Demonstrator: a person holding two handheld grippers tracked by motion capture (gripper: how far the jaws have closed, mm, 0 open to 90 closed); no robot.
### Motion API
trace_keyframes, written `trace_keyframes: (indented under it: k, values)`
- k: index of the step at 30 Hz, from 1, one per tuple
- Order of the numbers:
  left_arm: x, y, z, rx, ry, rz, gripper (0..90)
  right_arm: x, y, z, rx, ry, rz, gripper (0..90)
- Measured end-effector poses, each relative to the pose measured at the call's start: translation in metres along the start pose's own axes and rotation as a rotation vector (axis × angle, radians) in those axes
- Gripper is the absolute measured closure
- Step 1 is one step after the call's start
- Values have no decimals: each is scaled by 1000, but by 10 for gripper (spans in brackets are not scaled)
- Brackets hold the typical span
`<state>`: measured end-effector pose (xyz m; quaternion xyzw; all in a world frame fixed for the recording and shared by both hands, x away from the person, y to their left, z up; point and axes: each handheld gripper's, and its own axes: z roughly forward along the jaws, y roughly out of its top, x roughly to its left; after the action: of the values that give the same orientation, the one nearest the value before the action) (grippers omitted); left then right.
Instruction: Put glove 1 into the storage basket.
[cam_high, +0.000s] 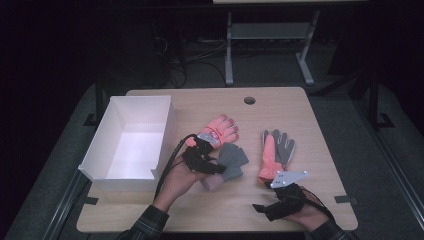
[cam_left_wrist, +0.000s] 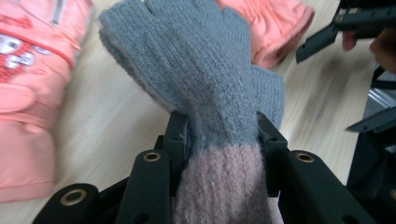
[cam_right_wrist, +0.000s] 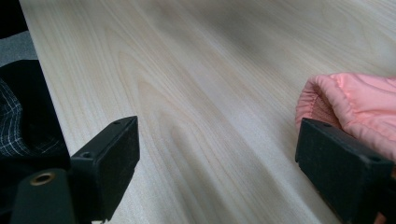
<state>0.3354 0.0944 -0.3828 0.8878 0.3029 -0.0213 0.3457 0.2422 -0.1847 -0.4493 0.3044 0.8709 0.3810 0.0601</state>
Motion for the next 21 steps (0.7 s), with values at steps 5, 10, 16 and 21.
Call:
trace_keyframes:
  k: [5,10,16,21]
  values:
    - [3,9,-17,-28,12,4,642,0,0,1,3,1,-3,136]
    - [6,15,-29,-61,23,-11,642,0,0,1,2,2,-3,136]
    - [13,25,-48,-79,51,-20,641,0,0,0,4,4,-3,136]
    - [17,29,-64,-86,76,-21,640,0,0,1,2,9,-5,136]
